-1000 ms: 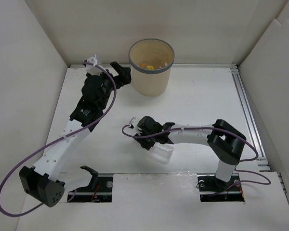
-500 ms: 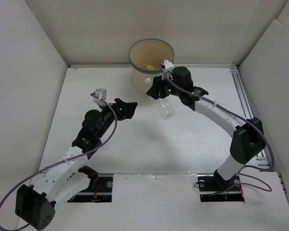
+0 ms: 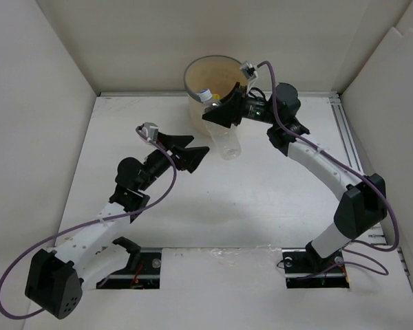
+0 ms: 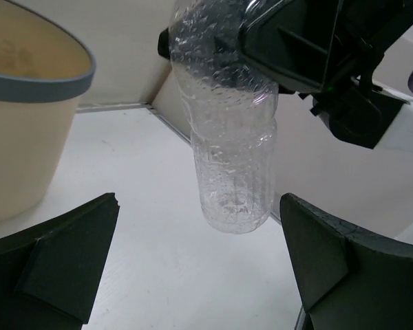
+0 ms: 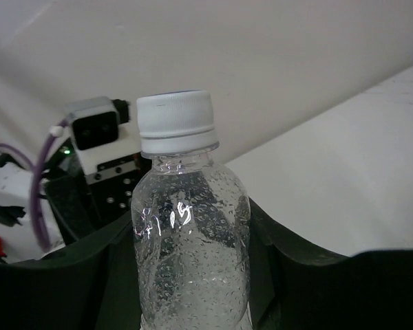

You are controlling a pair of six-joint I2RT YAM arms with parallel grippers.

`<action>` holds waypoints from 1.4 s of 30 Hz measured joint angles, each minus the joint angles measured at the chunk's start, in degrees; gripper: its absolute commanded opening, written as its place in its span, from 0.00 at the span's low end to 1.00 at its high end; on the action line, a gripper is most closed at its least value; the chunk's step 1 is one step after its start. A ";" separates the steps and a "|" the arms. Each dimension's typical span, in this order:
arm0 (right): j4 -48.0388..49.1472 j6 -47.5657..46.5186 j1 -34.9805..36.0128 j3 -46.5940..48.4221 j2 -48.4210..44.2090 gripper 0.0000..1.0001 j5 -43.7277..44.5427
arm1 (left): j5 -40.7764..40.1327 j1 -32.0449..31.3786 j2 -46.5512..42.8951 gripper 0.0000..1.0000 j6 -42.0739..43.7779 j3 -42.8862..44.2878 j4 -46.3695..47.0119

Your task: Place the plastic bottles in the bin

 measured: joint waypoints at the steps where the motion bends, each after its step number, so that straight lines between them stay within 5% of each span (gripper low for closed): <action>1: 2.51 1.90 0.07 -0.42 0.00 0.00 -0.87 | 1.57 0.00 1.11 1.00 -0.44 0.00 1.81; 19: 18.53 11.85 5.18 -1.25 3.17 0.00 -4.09 | 16.96 -1.25 22.56 1.00 -19.43 1.16 28.44; 21: 18.38 12.09 5.16 -1.27 3.28 0.03 -4.04 | 17.70 -1.31 23.23 0.96 -20.26 1.81 28.41; 25: 18.91 12.63 5.16 -1.20 3.26 0.06 -4.07 | 18.93 -1.42 23.26 0.56 -20.22 3.34 29.14; 26: 18.86 12.79 5.05 -1.20 3.26 0.10 -4.07 | 19.15 -1.53 23.26 0.30 -19.96 3.52 29.59; 29: 18.40 13.35 4.74 -1.20 3.26 0.39 -3.74 | 19.50 -1.55 23.19 0.03 -18.14 4.09 29.88; 30: 18.47 13.14 4.66 -1.22 3.26 0.78 -3.74 | 19.63 -1.57 23.28 0.00 -17.68 4.26 29.92; 31: 18.91 14.03 4.42 -1.38 3.26 0.78 -3.87 | 19.65 -1.55 23.28 0.00 -17.44 4.46 29.77; 32: 20.68 14.97 3.91 -1.88 3.23 1.00 -4.37 | 19.47 -1.53 23.28 0.00 -17.31 4.66 29.55; 42: 17.55 14.34 -13.09 -13.99 -11.91 1.00 -3.43 | 9.84 0.17 26.84 0.00 -4.61 24.00 15.08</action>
